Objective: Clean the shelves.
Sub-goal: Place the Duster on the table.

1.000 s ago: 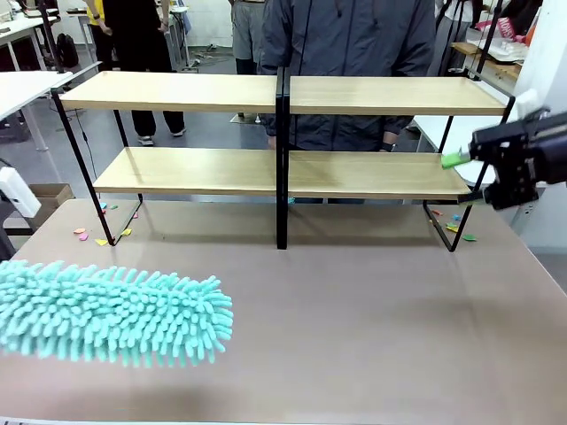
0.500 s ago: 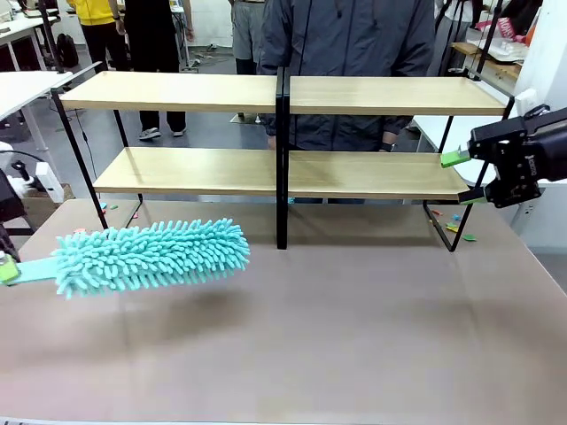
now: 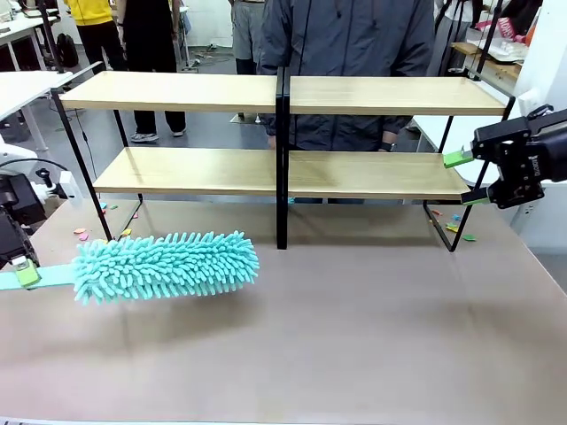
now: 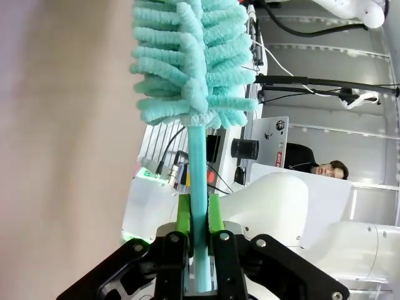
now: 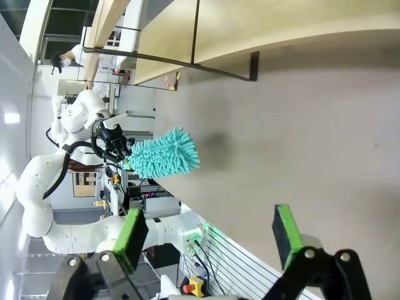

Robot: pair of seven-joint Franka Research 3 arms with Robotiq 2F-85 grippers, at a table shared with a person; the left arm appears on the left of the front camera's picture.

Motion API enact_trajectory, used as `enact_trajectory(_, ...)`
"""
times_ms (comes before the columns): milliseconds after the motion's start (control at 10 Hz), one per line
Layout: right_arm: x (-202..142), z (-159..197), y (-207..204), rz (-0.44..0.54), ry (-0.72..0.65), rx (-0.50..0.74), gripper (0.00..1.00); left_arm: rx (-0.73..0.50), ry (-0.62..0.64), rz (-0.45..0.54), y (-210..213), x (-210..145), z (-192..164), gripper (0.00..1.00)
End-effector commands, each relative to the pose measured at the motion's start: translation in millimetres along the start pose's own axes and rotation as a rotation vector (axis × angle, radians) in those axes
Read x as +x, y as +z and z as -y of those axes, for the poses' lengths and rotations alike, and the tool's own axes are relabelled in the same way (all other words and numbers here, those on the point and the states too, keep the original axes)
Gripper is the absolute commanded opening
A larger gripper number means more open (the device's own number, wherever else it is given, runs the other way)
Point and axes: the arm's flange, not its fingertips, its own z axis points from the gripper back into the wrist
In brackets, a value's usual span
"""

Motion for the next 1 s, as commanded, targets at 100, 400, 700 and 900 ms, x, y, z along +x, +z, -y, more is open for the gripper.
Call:
enact_trajectory(100,2,2,-3,0.010,0.025,0.027,1.00,0.021,0.056,-0.030,5,0,-1,0.71)
enact_trajectory(400,2,2,-3,0.010,0.025,0.027,1.00,0.253,0.109,0.125,18,-6,11,1.00)
enact_trajectory(700,2,2,-3,0.010,0.025,0.027,1.00,0.462,0.028,0.458,39,-29,47,1.00)
enact_trajectory(900,2,2,-3,0.010,0.025,0.027,1.00,0.373,-0.042,0.583,32,-39,70,1.00)
